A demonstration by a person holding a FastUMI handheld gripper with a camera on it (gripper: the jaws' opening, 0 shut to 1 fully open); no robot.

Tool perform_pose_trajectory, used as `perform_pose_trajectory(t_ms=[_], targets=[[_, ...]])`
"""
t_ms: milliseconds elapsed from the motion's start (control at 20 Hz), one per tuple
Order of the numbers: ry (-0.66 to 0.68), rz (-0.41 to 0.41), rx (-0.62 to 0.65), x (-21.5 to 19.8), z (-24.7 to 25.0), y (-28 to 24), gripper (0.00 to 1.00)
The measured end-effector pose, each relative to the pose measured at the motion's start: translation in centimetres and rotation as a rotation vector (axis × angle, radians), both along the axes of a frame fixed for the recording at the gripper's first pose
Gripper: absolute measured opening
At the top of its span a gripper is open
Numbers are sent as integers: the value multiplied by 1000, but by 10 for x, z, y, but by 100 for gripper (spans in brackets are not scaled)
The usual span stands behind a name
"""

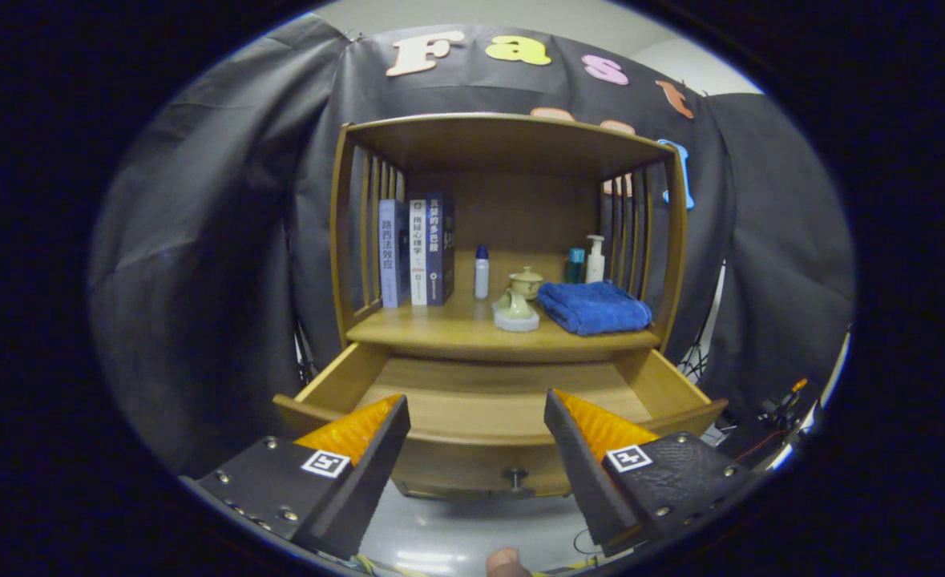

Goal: Pull open the drawer, take out the items inside it, and place them on the countertop above the cabinet.

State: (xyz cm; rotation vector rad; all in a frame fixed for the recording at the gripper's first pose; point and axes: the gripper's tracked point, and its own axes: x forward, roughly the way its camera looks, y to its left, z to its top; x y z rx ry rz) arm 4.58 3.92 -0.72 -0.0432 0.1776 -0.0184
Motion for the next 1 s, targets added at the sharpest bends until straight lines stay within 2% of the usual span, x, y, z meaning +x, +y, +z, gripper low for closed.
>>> perform_pose_trajectory(t_ms=[150, 350, 450, 600, 800, 1000], targets=[[-39, 1, -40, -10, -20, -3, 100], [-69, -30, 4, -12, -40, -14, 100], [-58, -18, 31, -11, -54, -11, 100], [-73, -24, 11, -12, -70, -18, 100], [-140, 15, -14, -8, -74, -17, 100], [-146, 36, -17, 8, -82, -22, 100]])
